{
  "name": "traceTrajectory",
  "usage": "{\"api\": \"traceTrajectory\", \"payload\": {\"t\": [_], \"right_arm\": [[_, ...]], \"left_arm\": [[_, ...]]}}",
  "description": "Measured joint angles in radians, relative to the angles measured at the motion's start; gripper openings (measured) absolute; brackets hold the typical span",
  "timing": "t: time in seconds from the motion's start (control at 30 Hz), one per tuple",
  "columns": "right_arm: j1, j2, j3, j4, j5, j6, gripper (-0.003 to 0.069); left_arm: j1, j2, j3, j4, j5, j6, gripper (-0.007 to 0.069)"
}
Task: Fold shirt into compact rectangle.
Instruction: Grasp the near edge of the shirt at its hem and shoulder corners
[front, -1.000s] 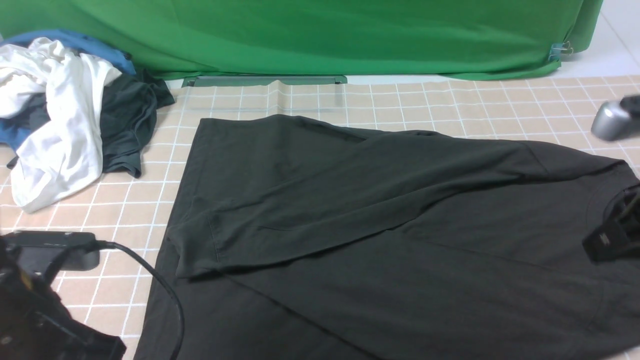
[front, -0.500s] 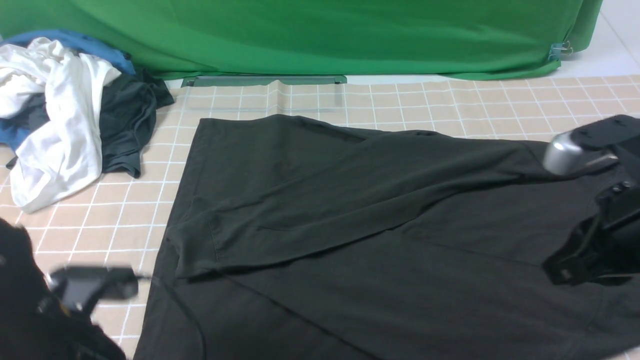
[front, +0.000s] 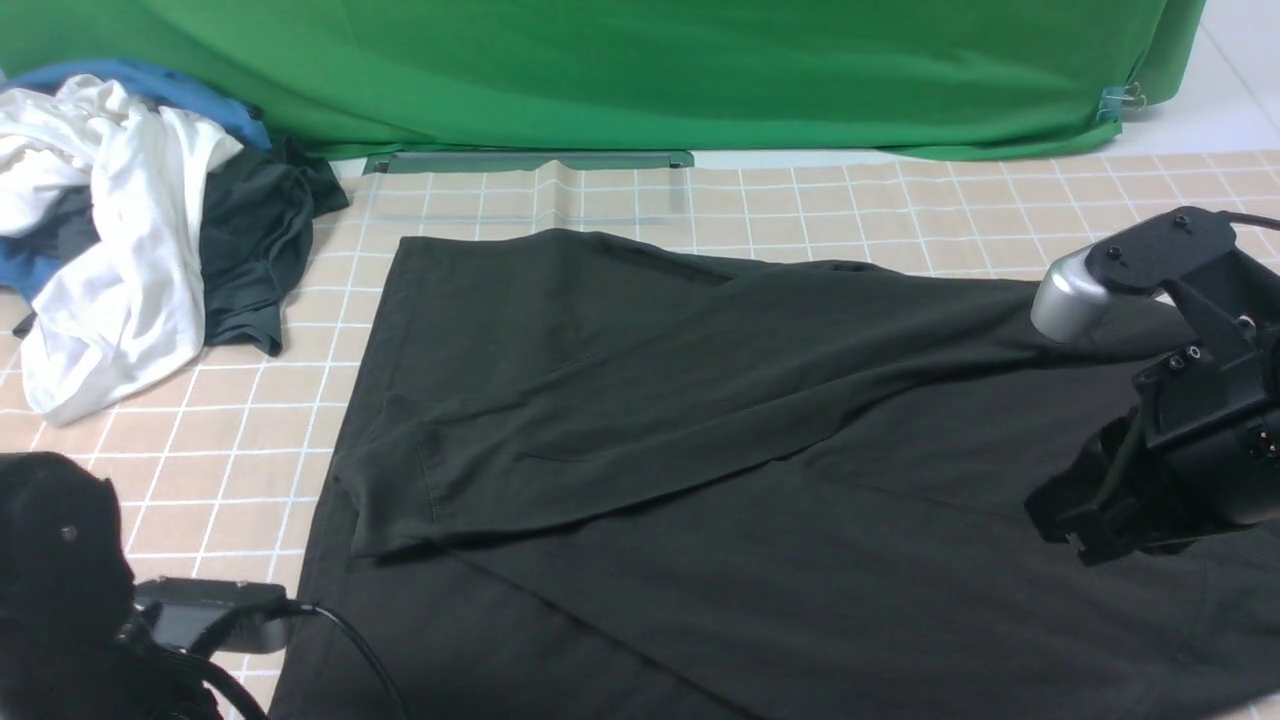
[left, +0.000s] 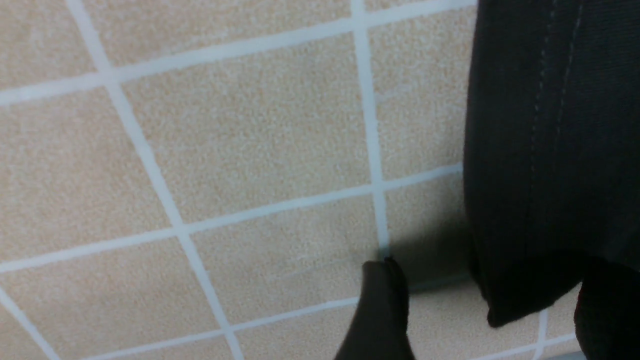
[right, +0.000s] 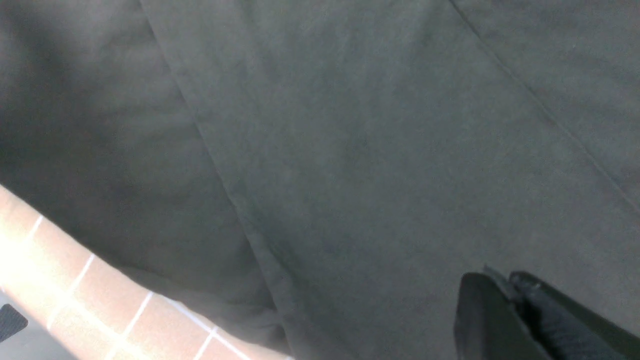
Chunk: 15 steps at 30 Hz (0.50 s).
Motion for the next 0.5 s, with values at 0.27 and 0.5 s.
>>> {"api": "traceTrajectory", "payload": {"t": [0.27,0.5], "right_arm": [[0.0,0.0,0.0,0.0,-0.01,0.0,0.0106],[0.0,0.0,0.0,0.0,-0.01,0.0,0.0113]], "left_arm": [[0.0,0.061,-0.018,0.013,-0.002,0.002,0.0273],[0.0,0.065,-0.019,-0.052,-0.015,0.034,0.0031]]}}
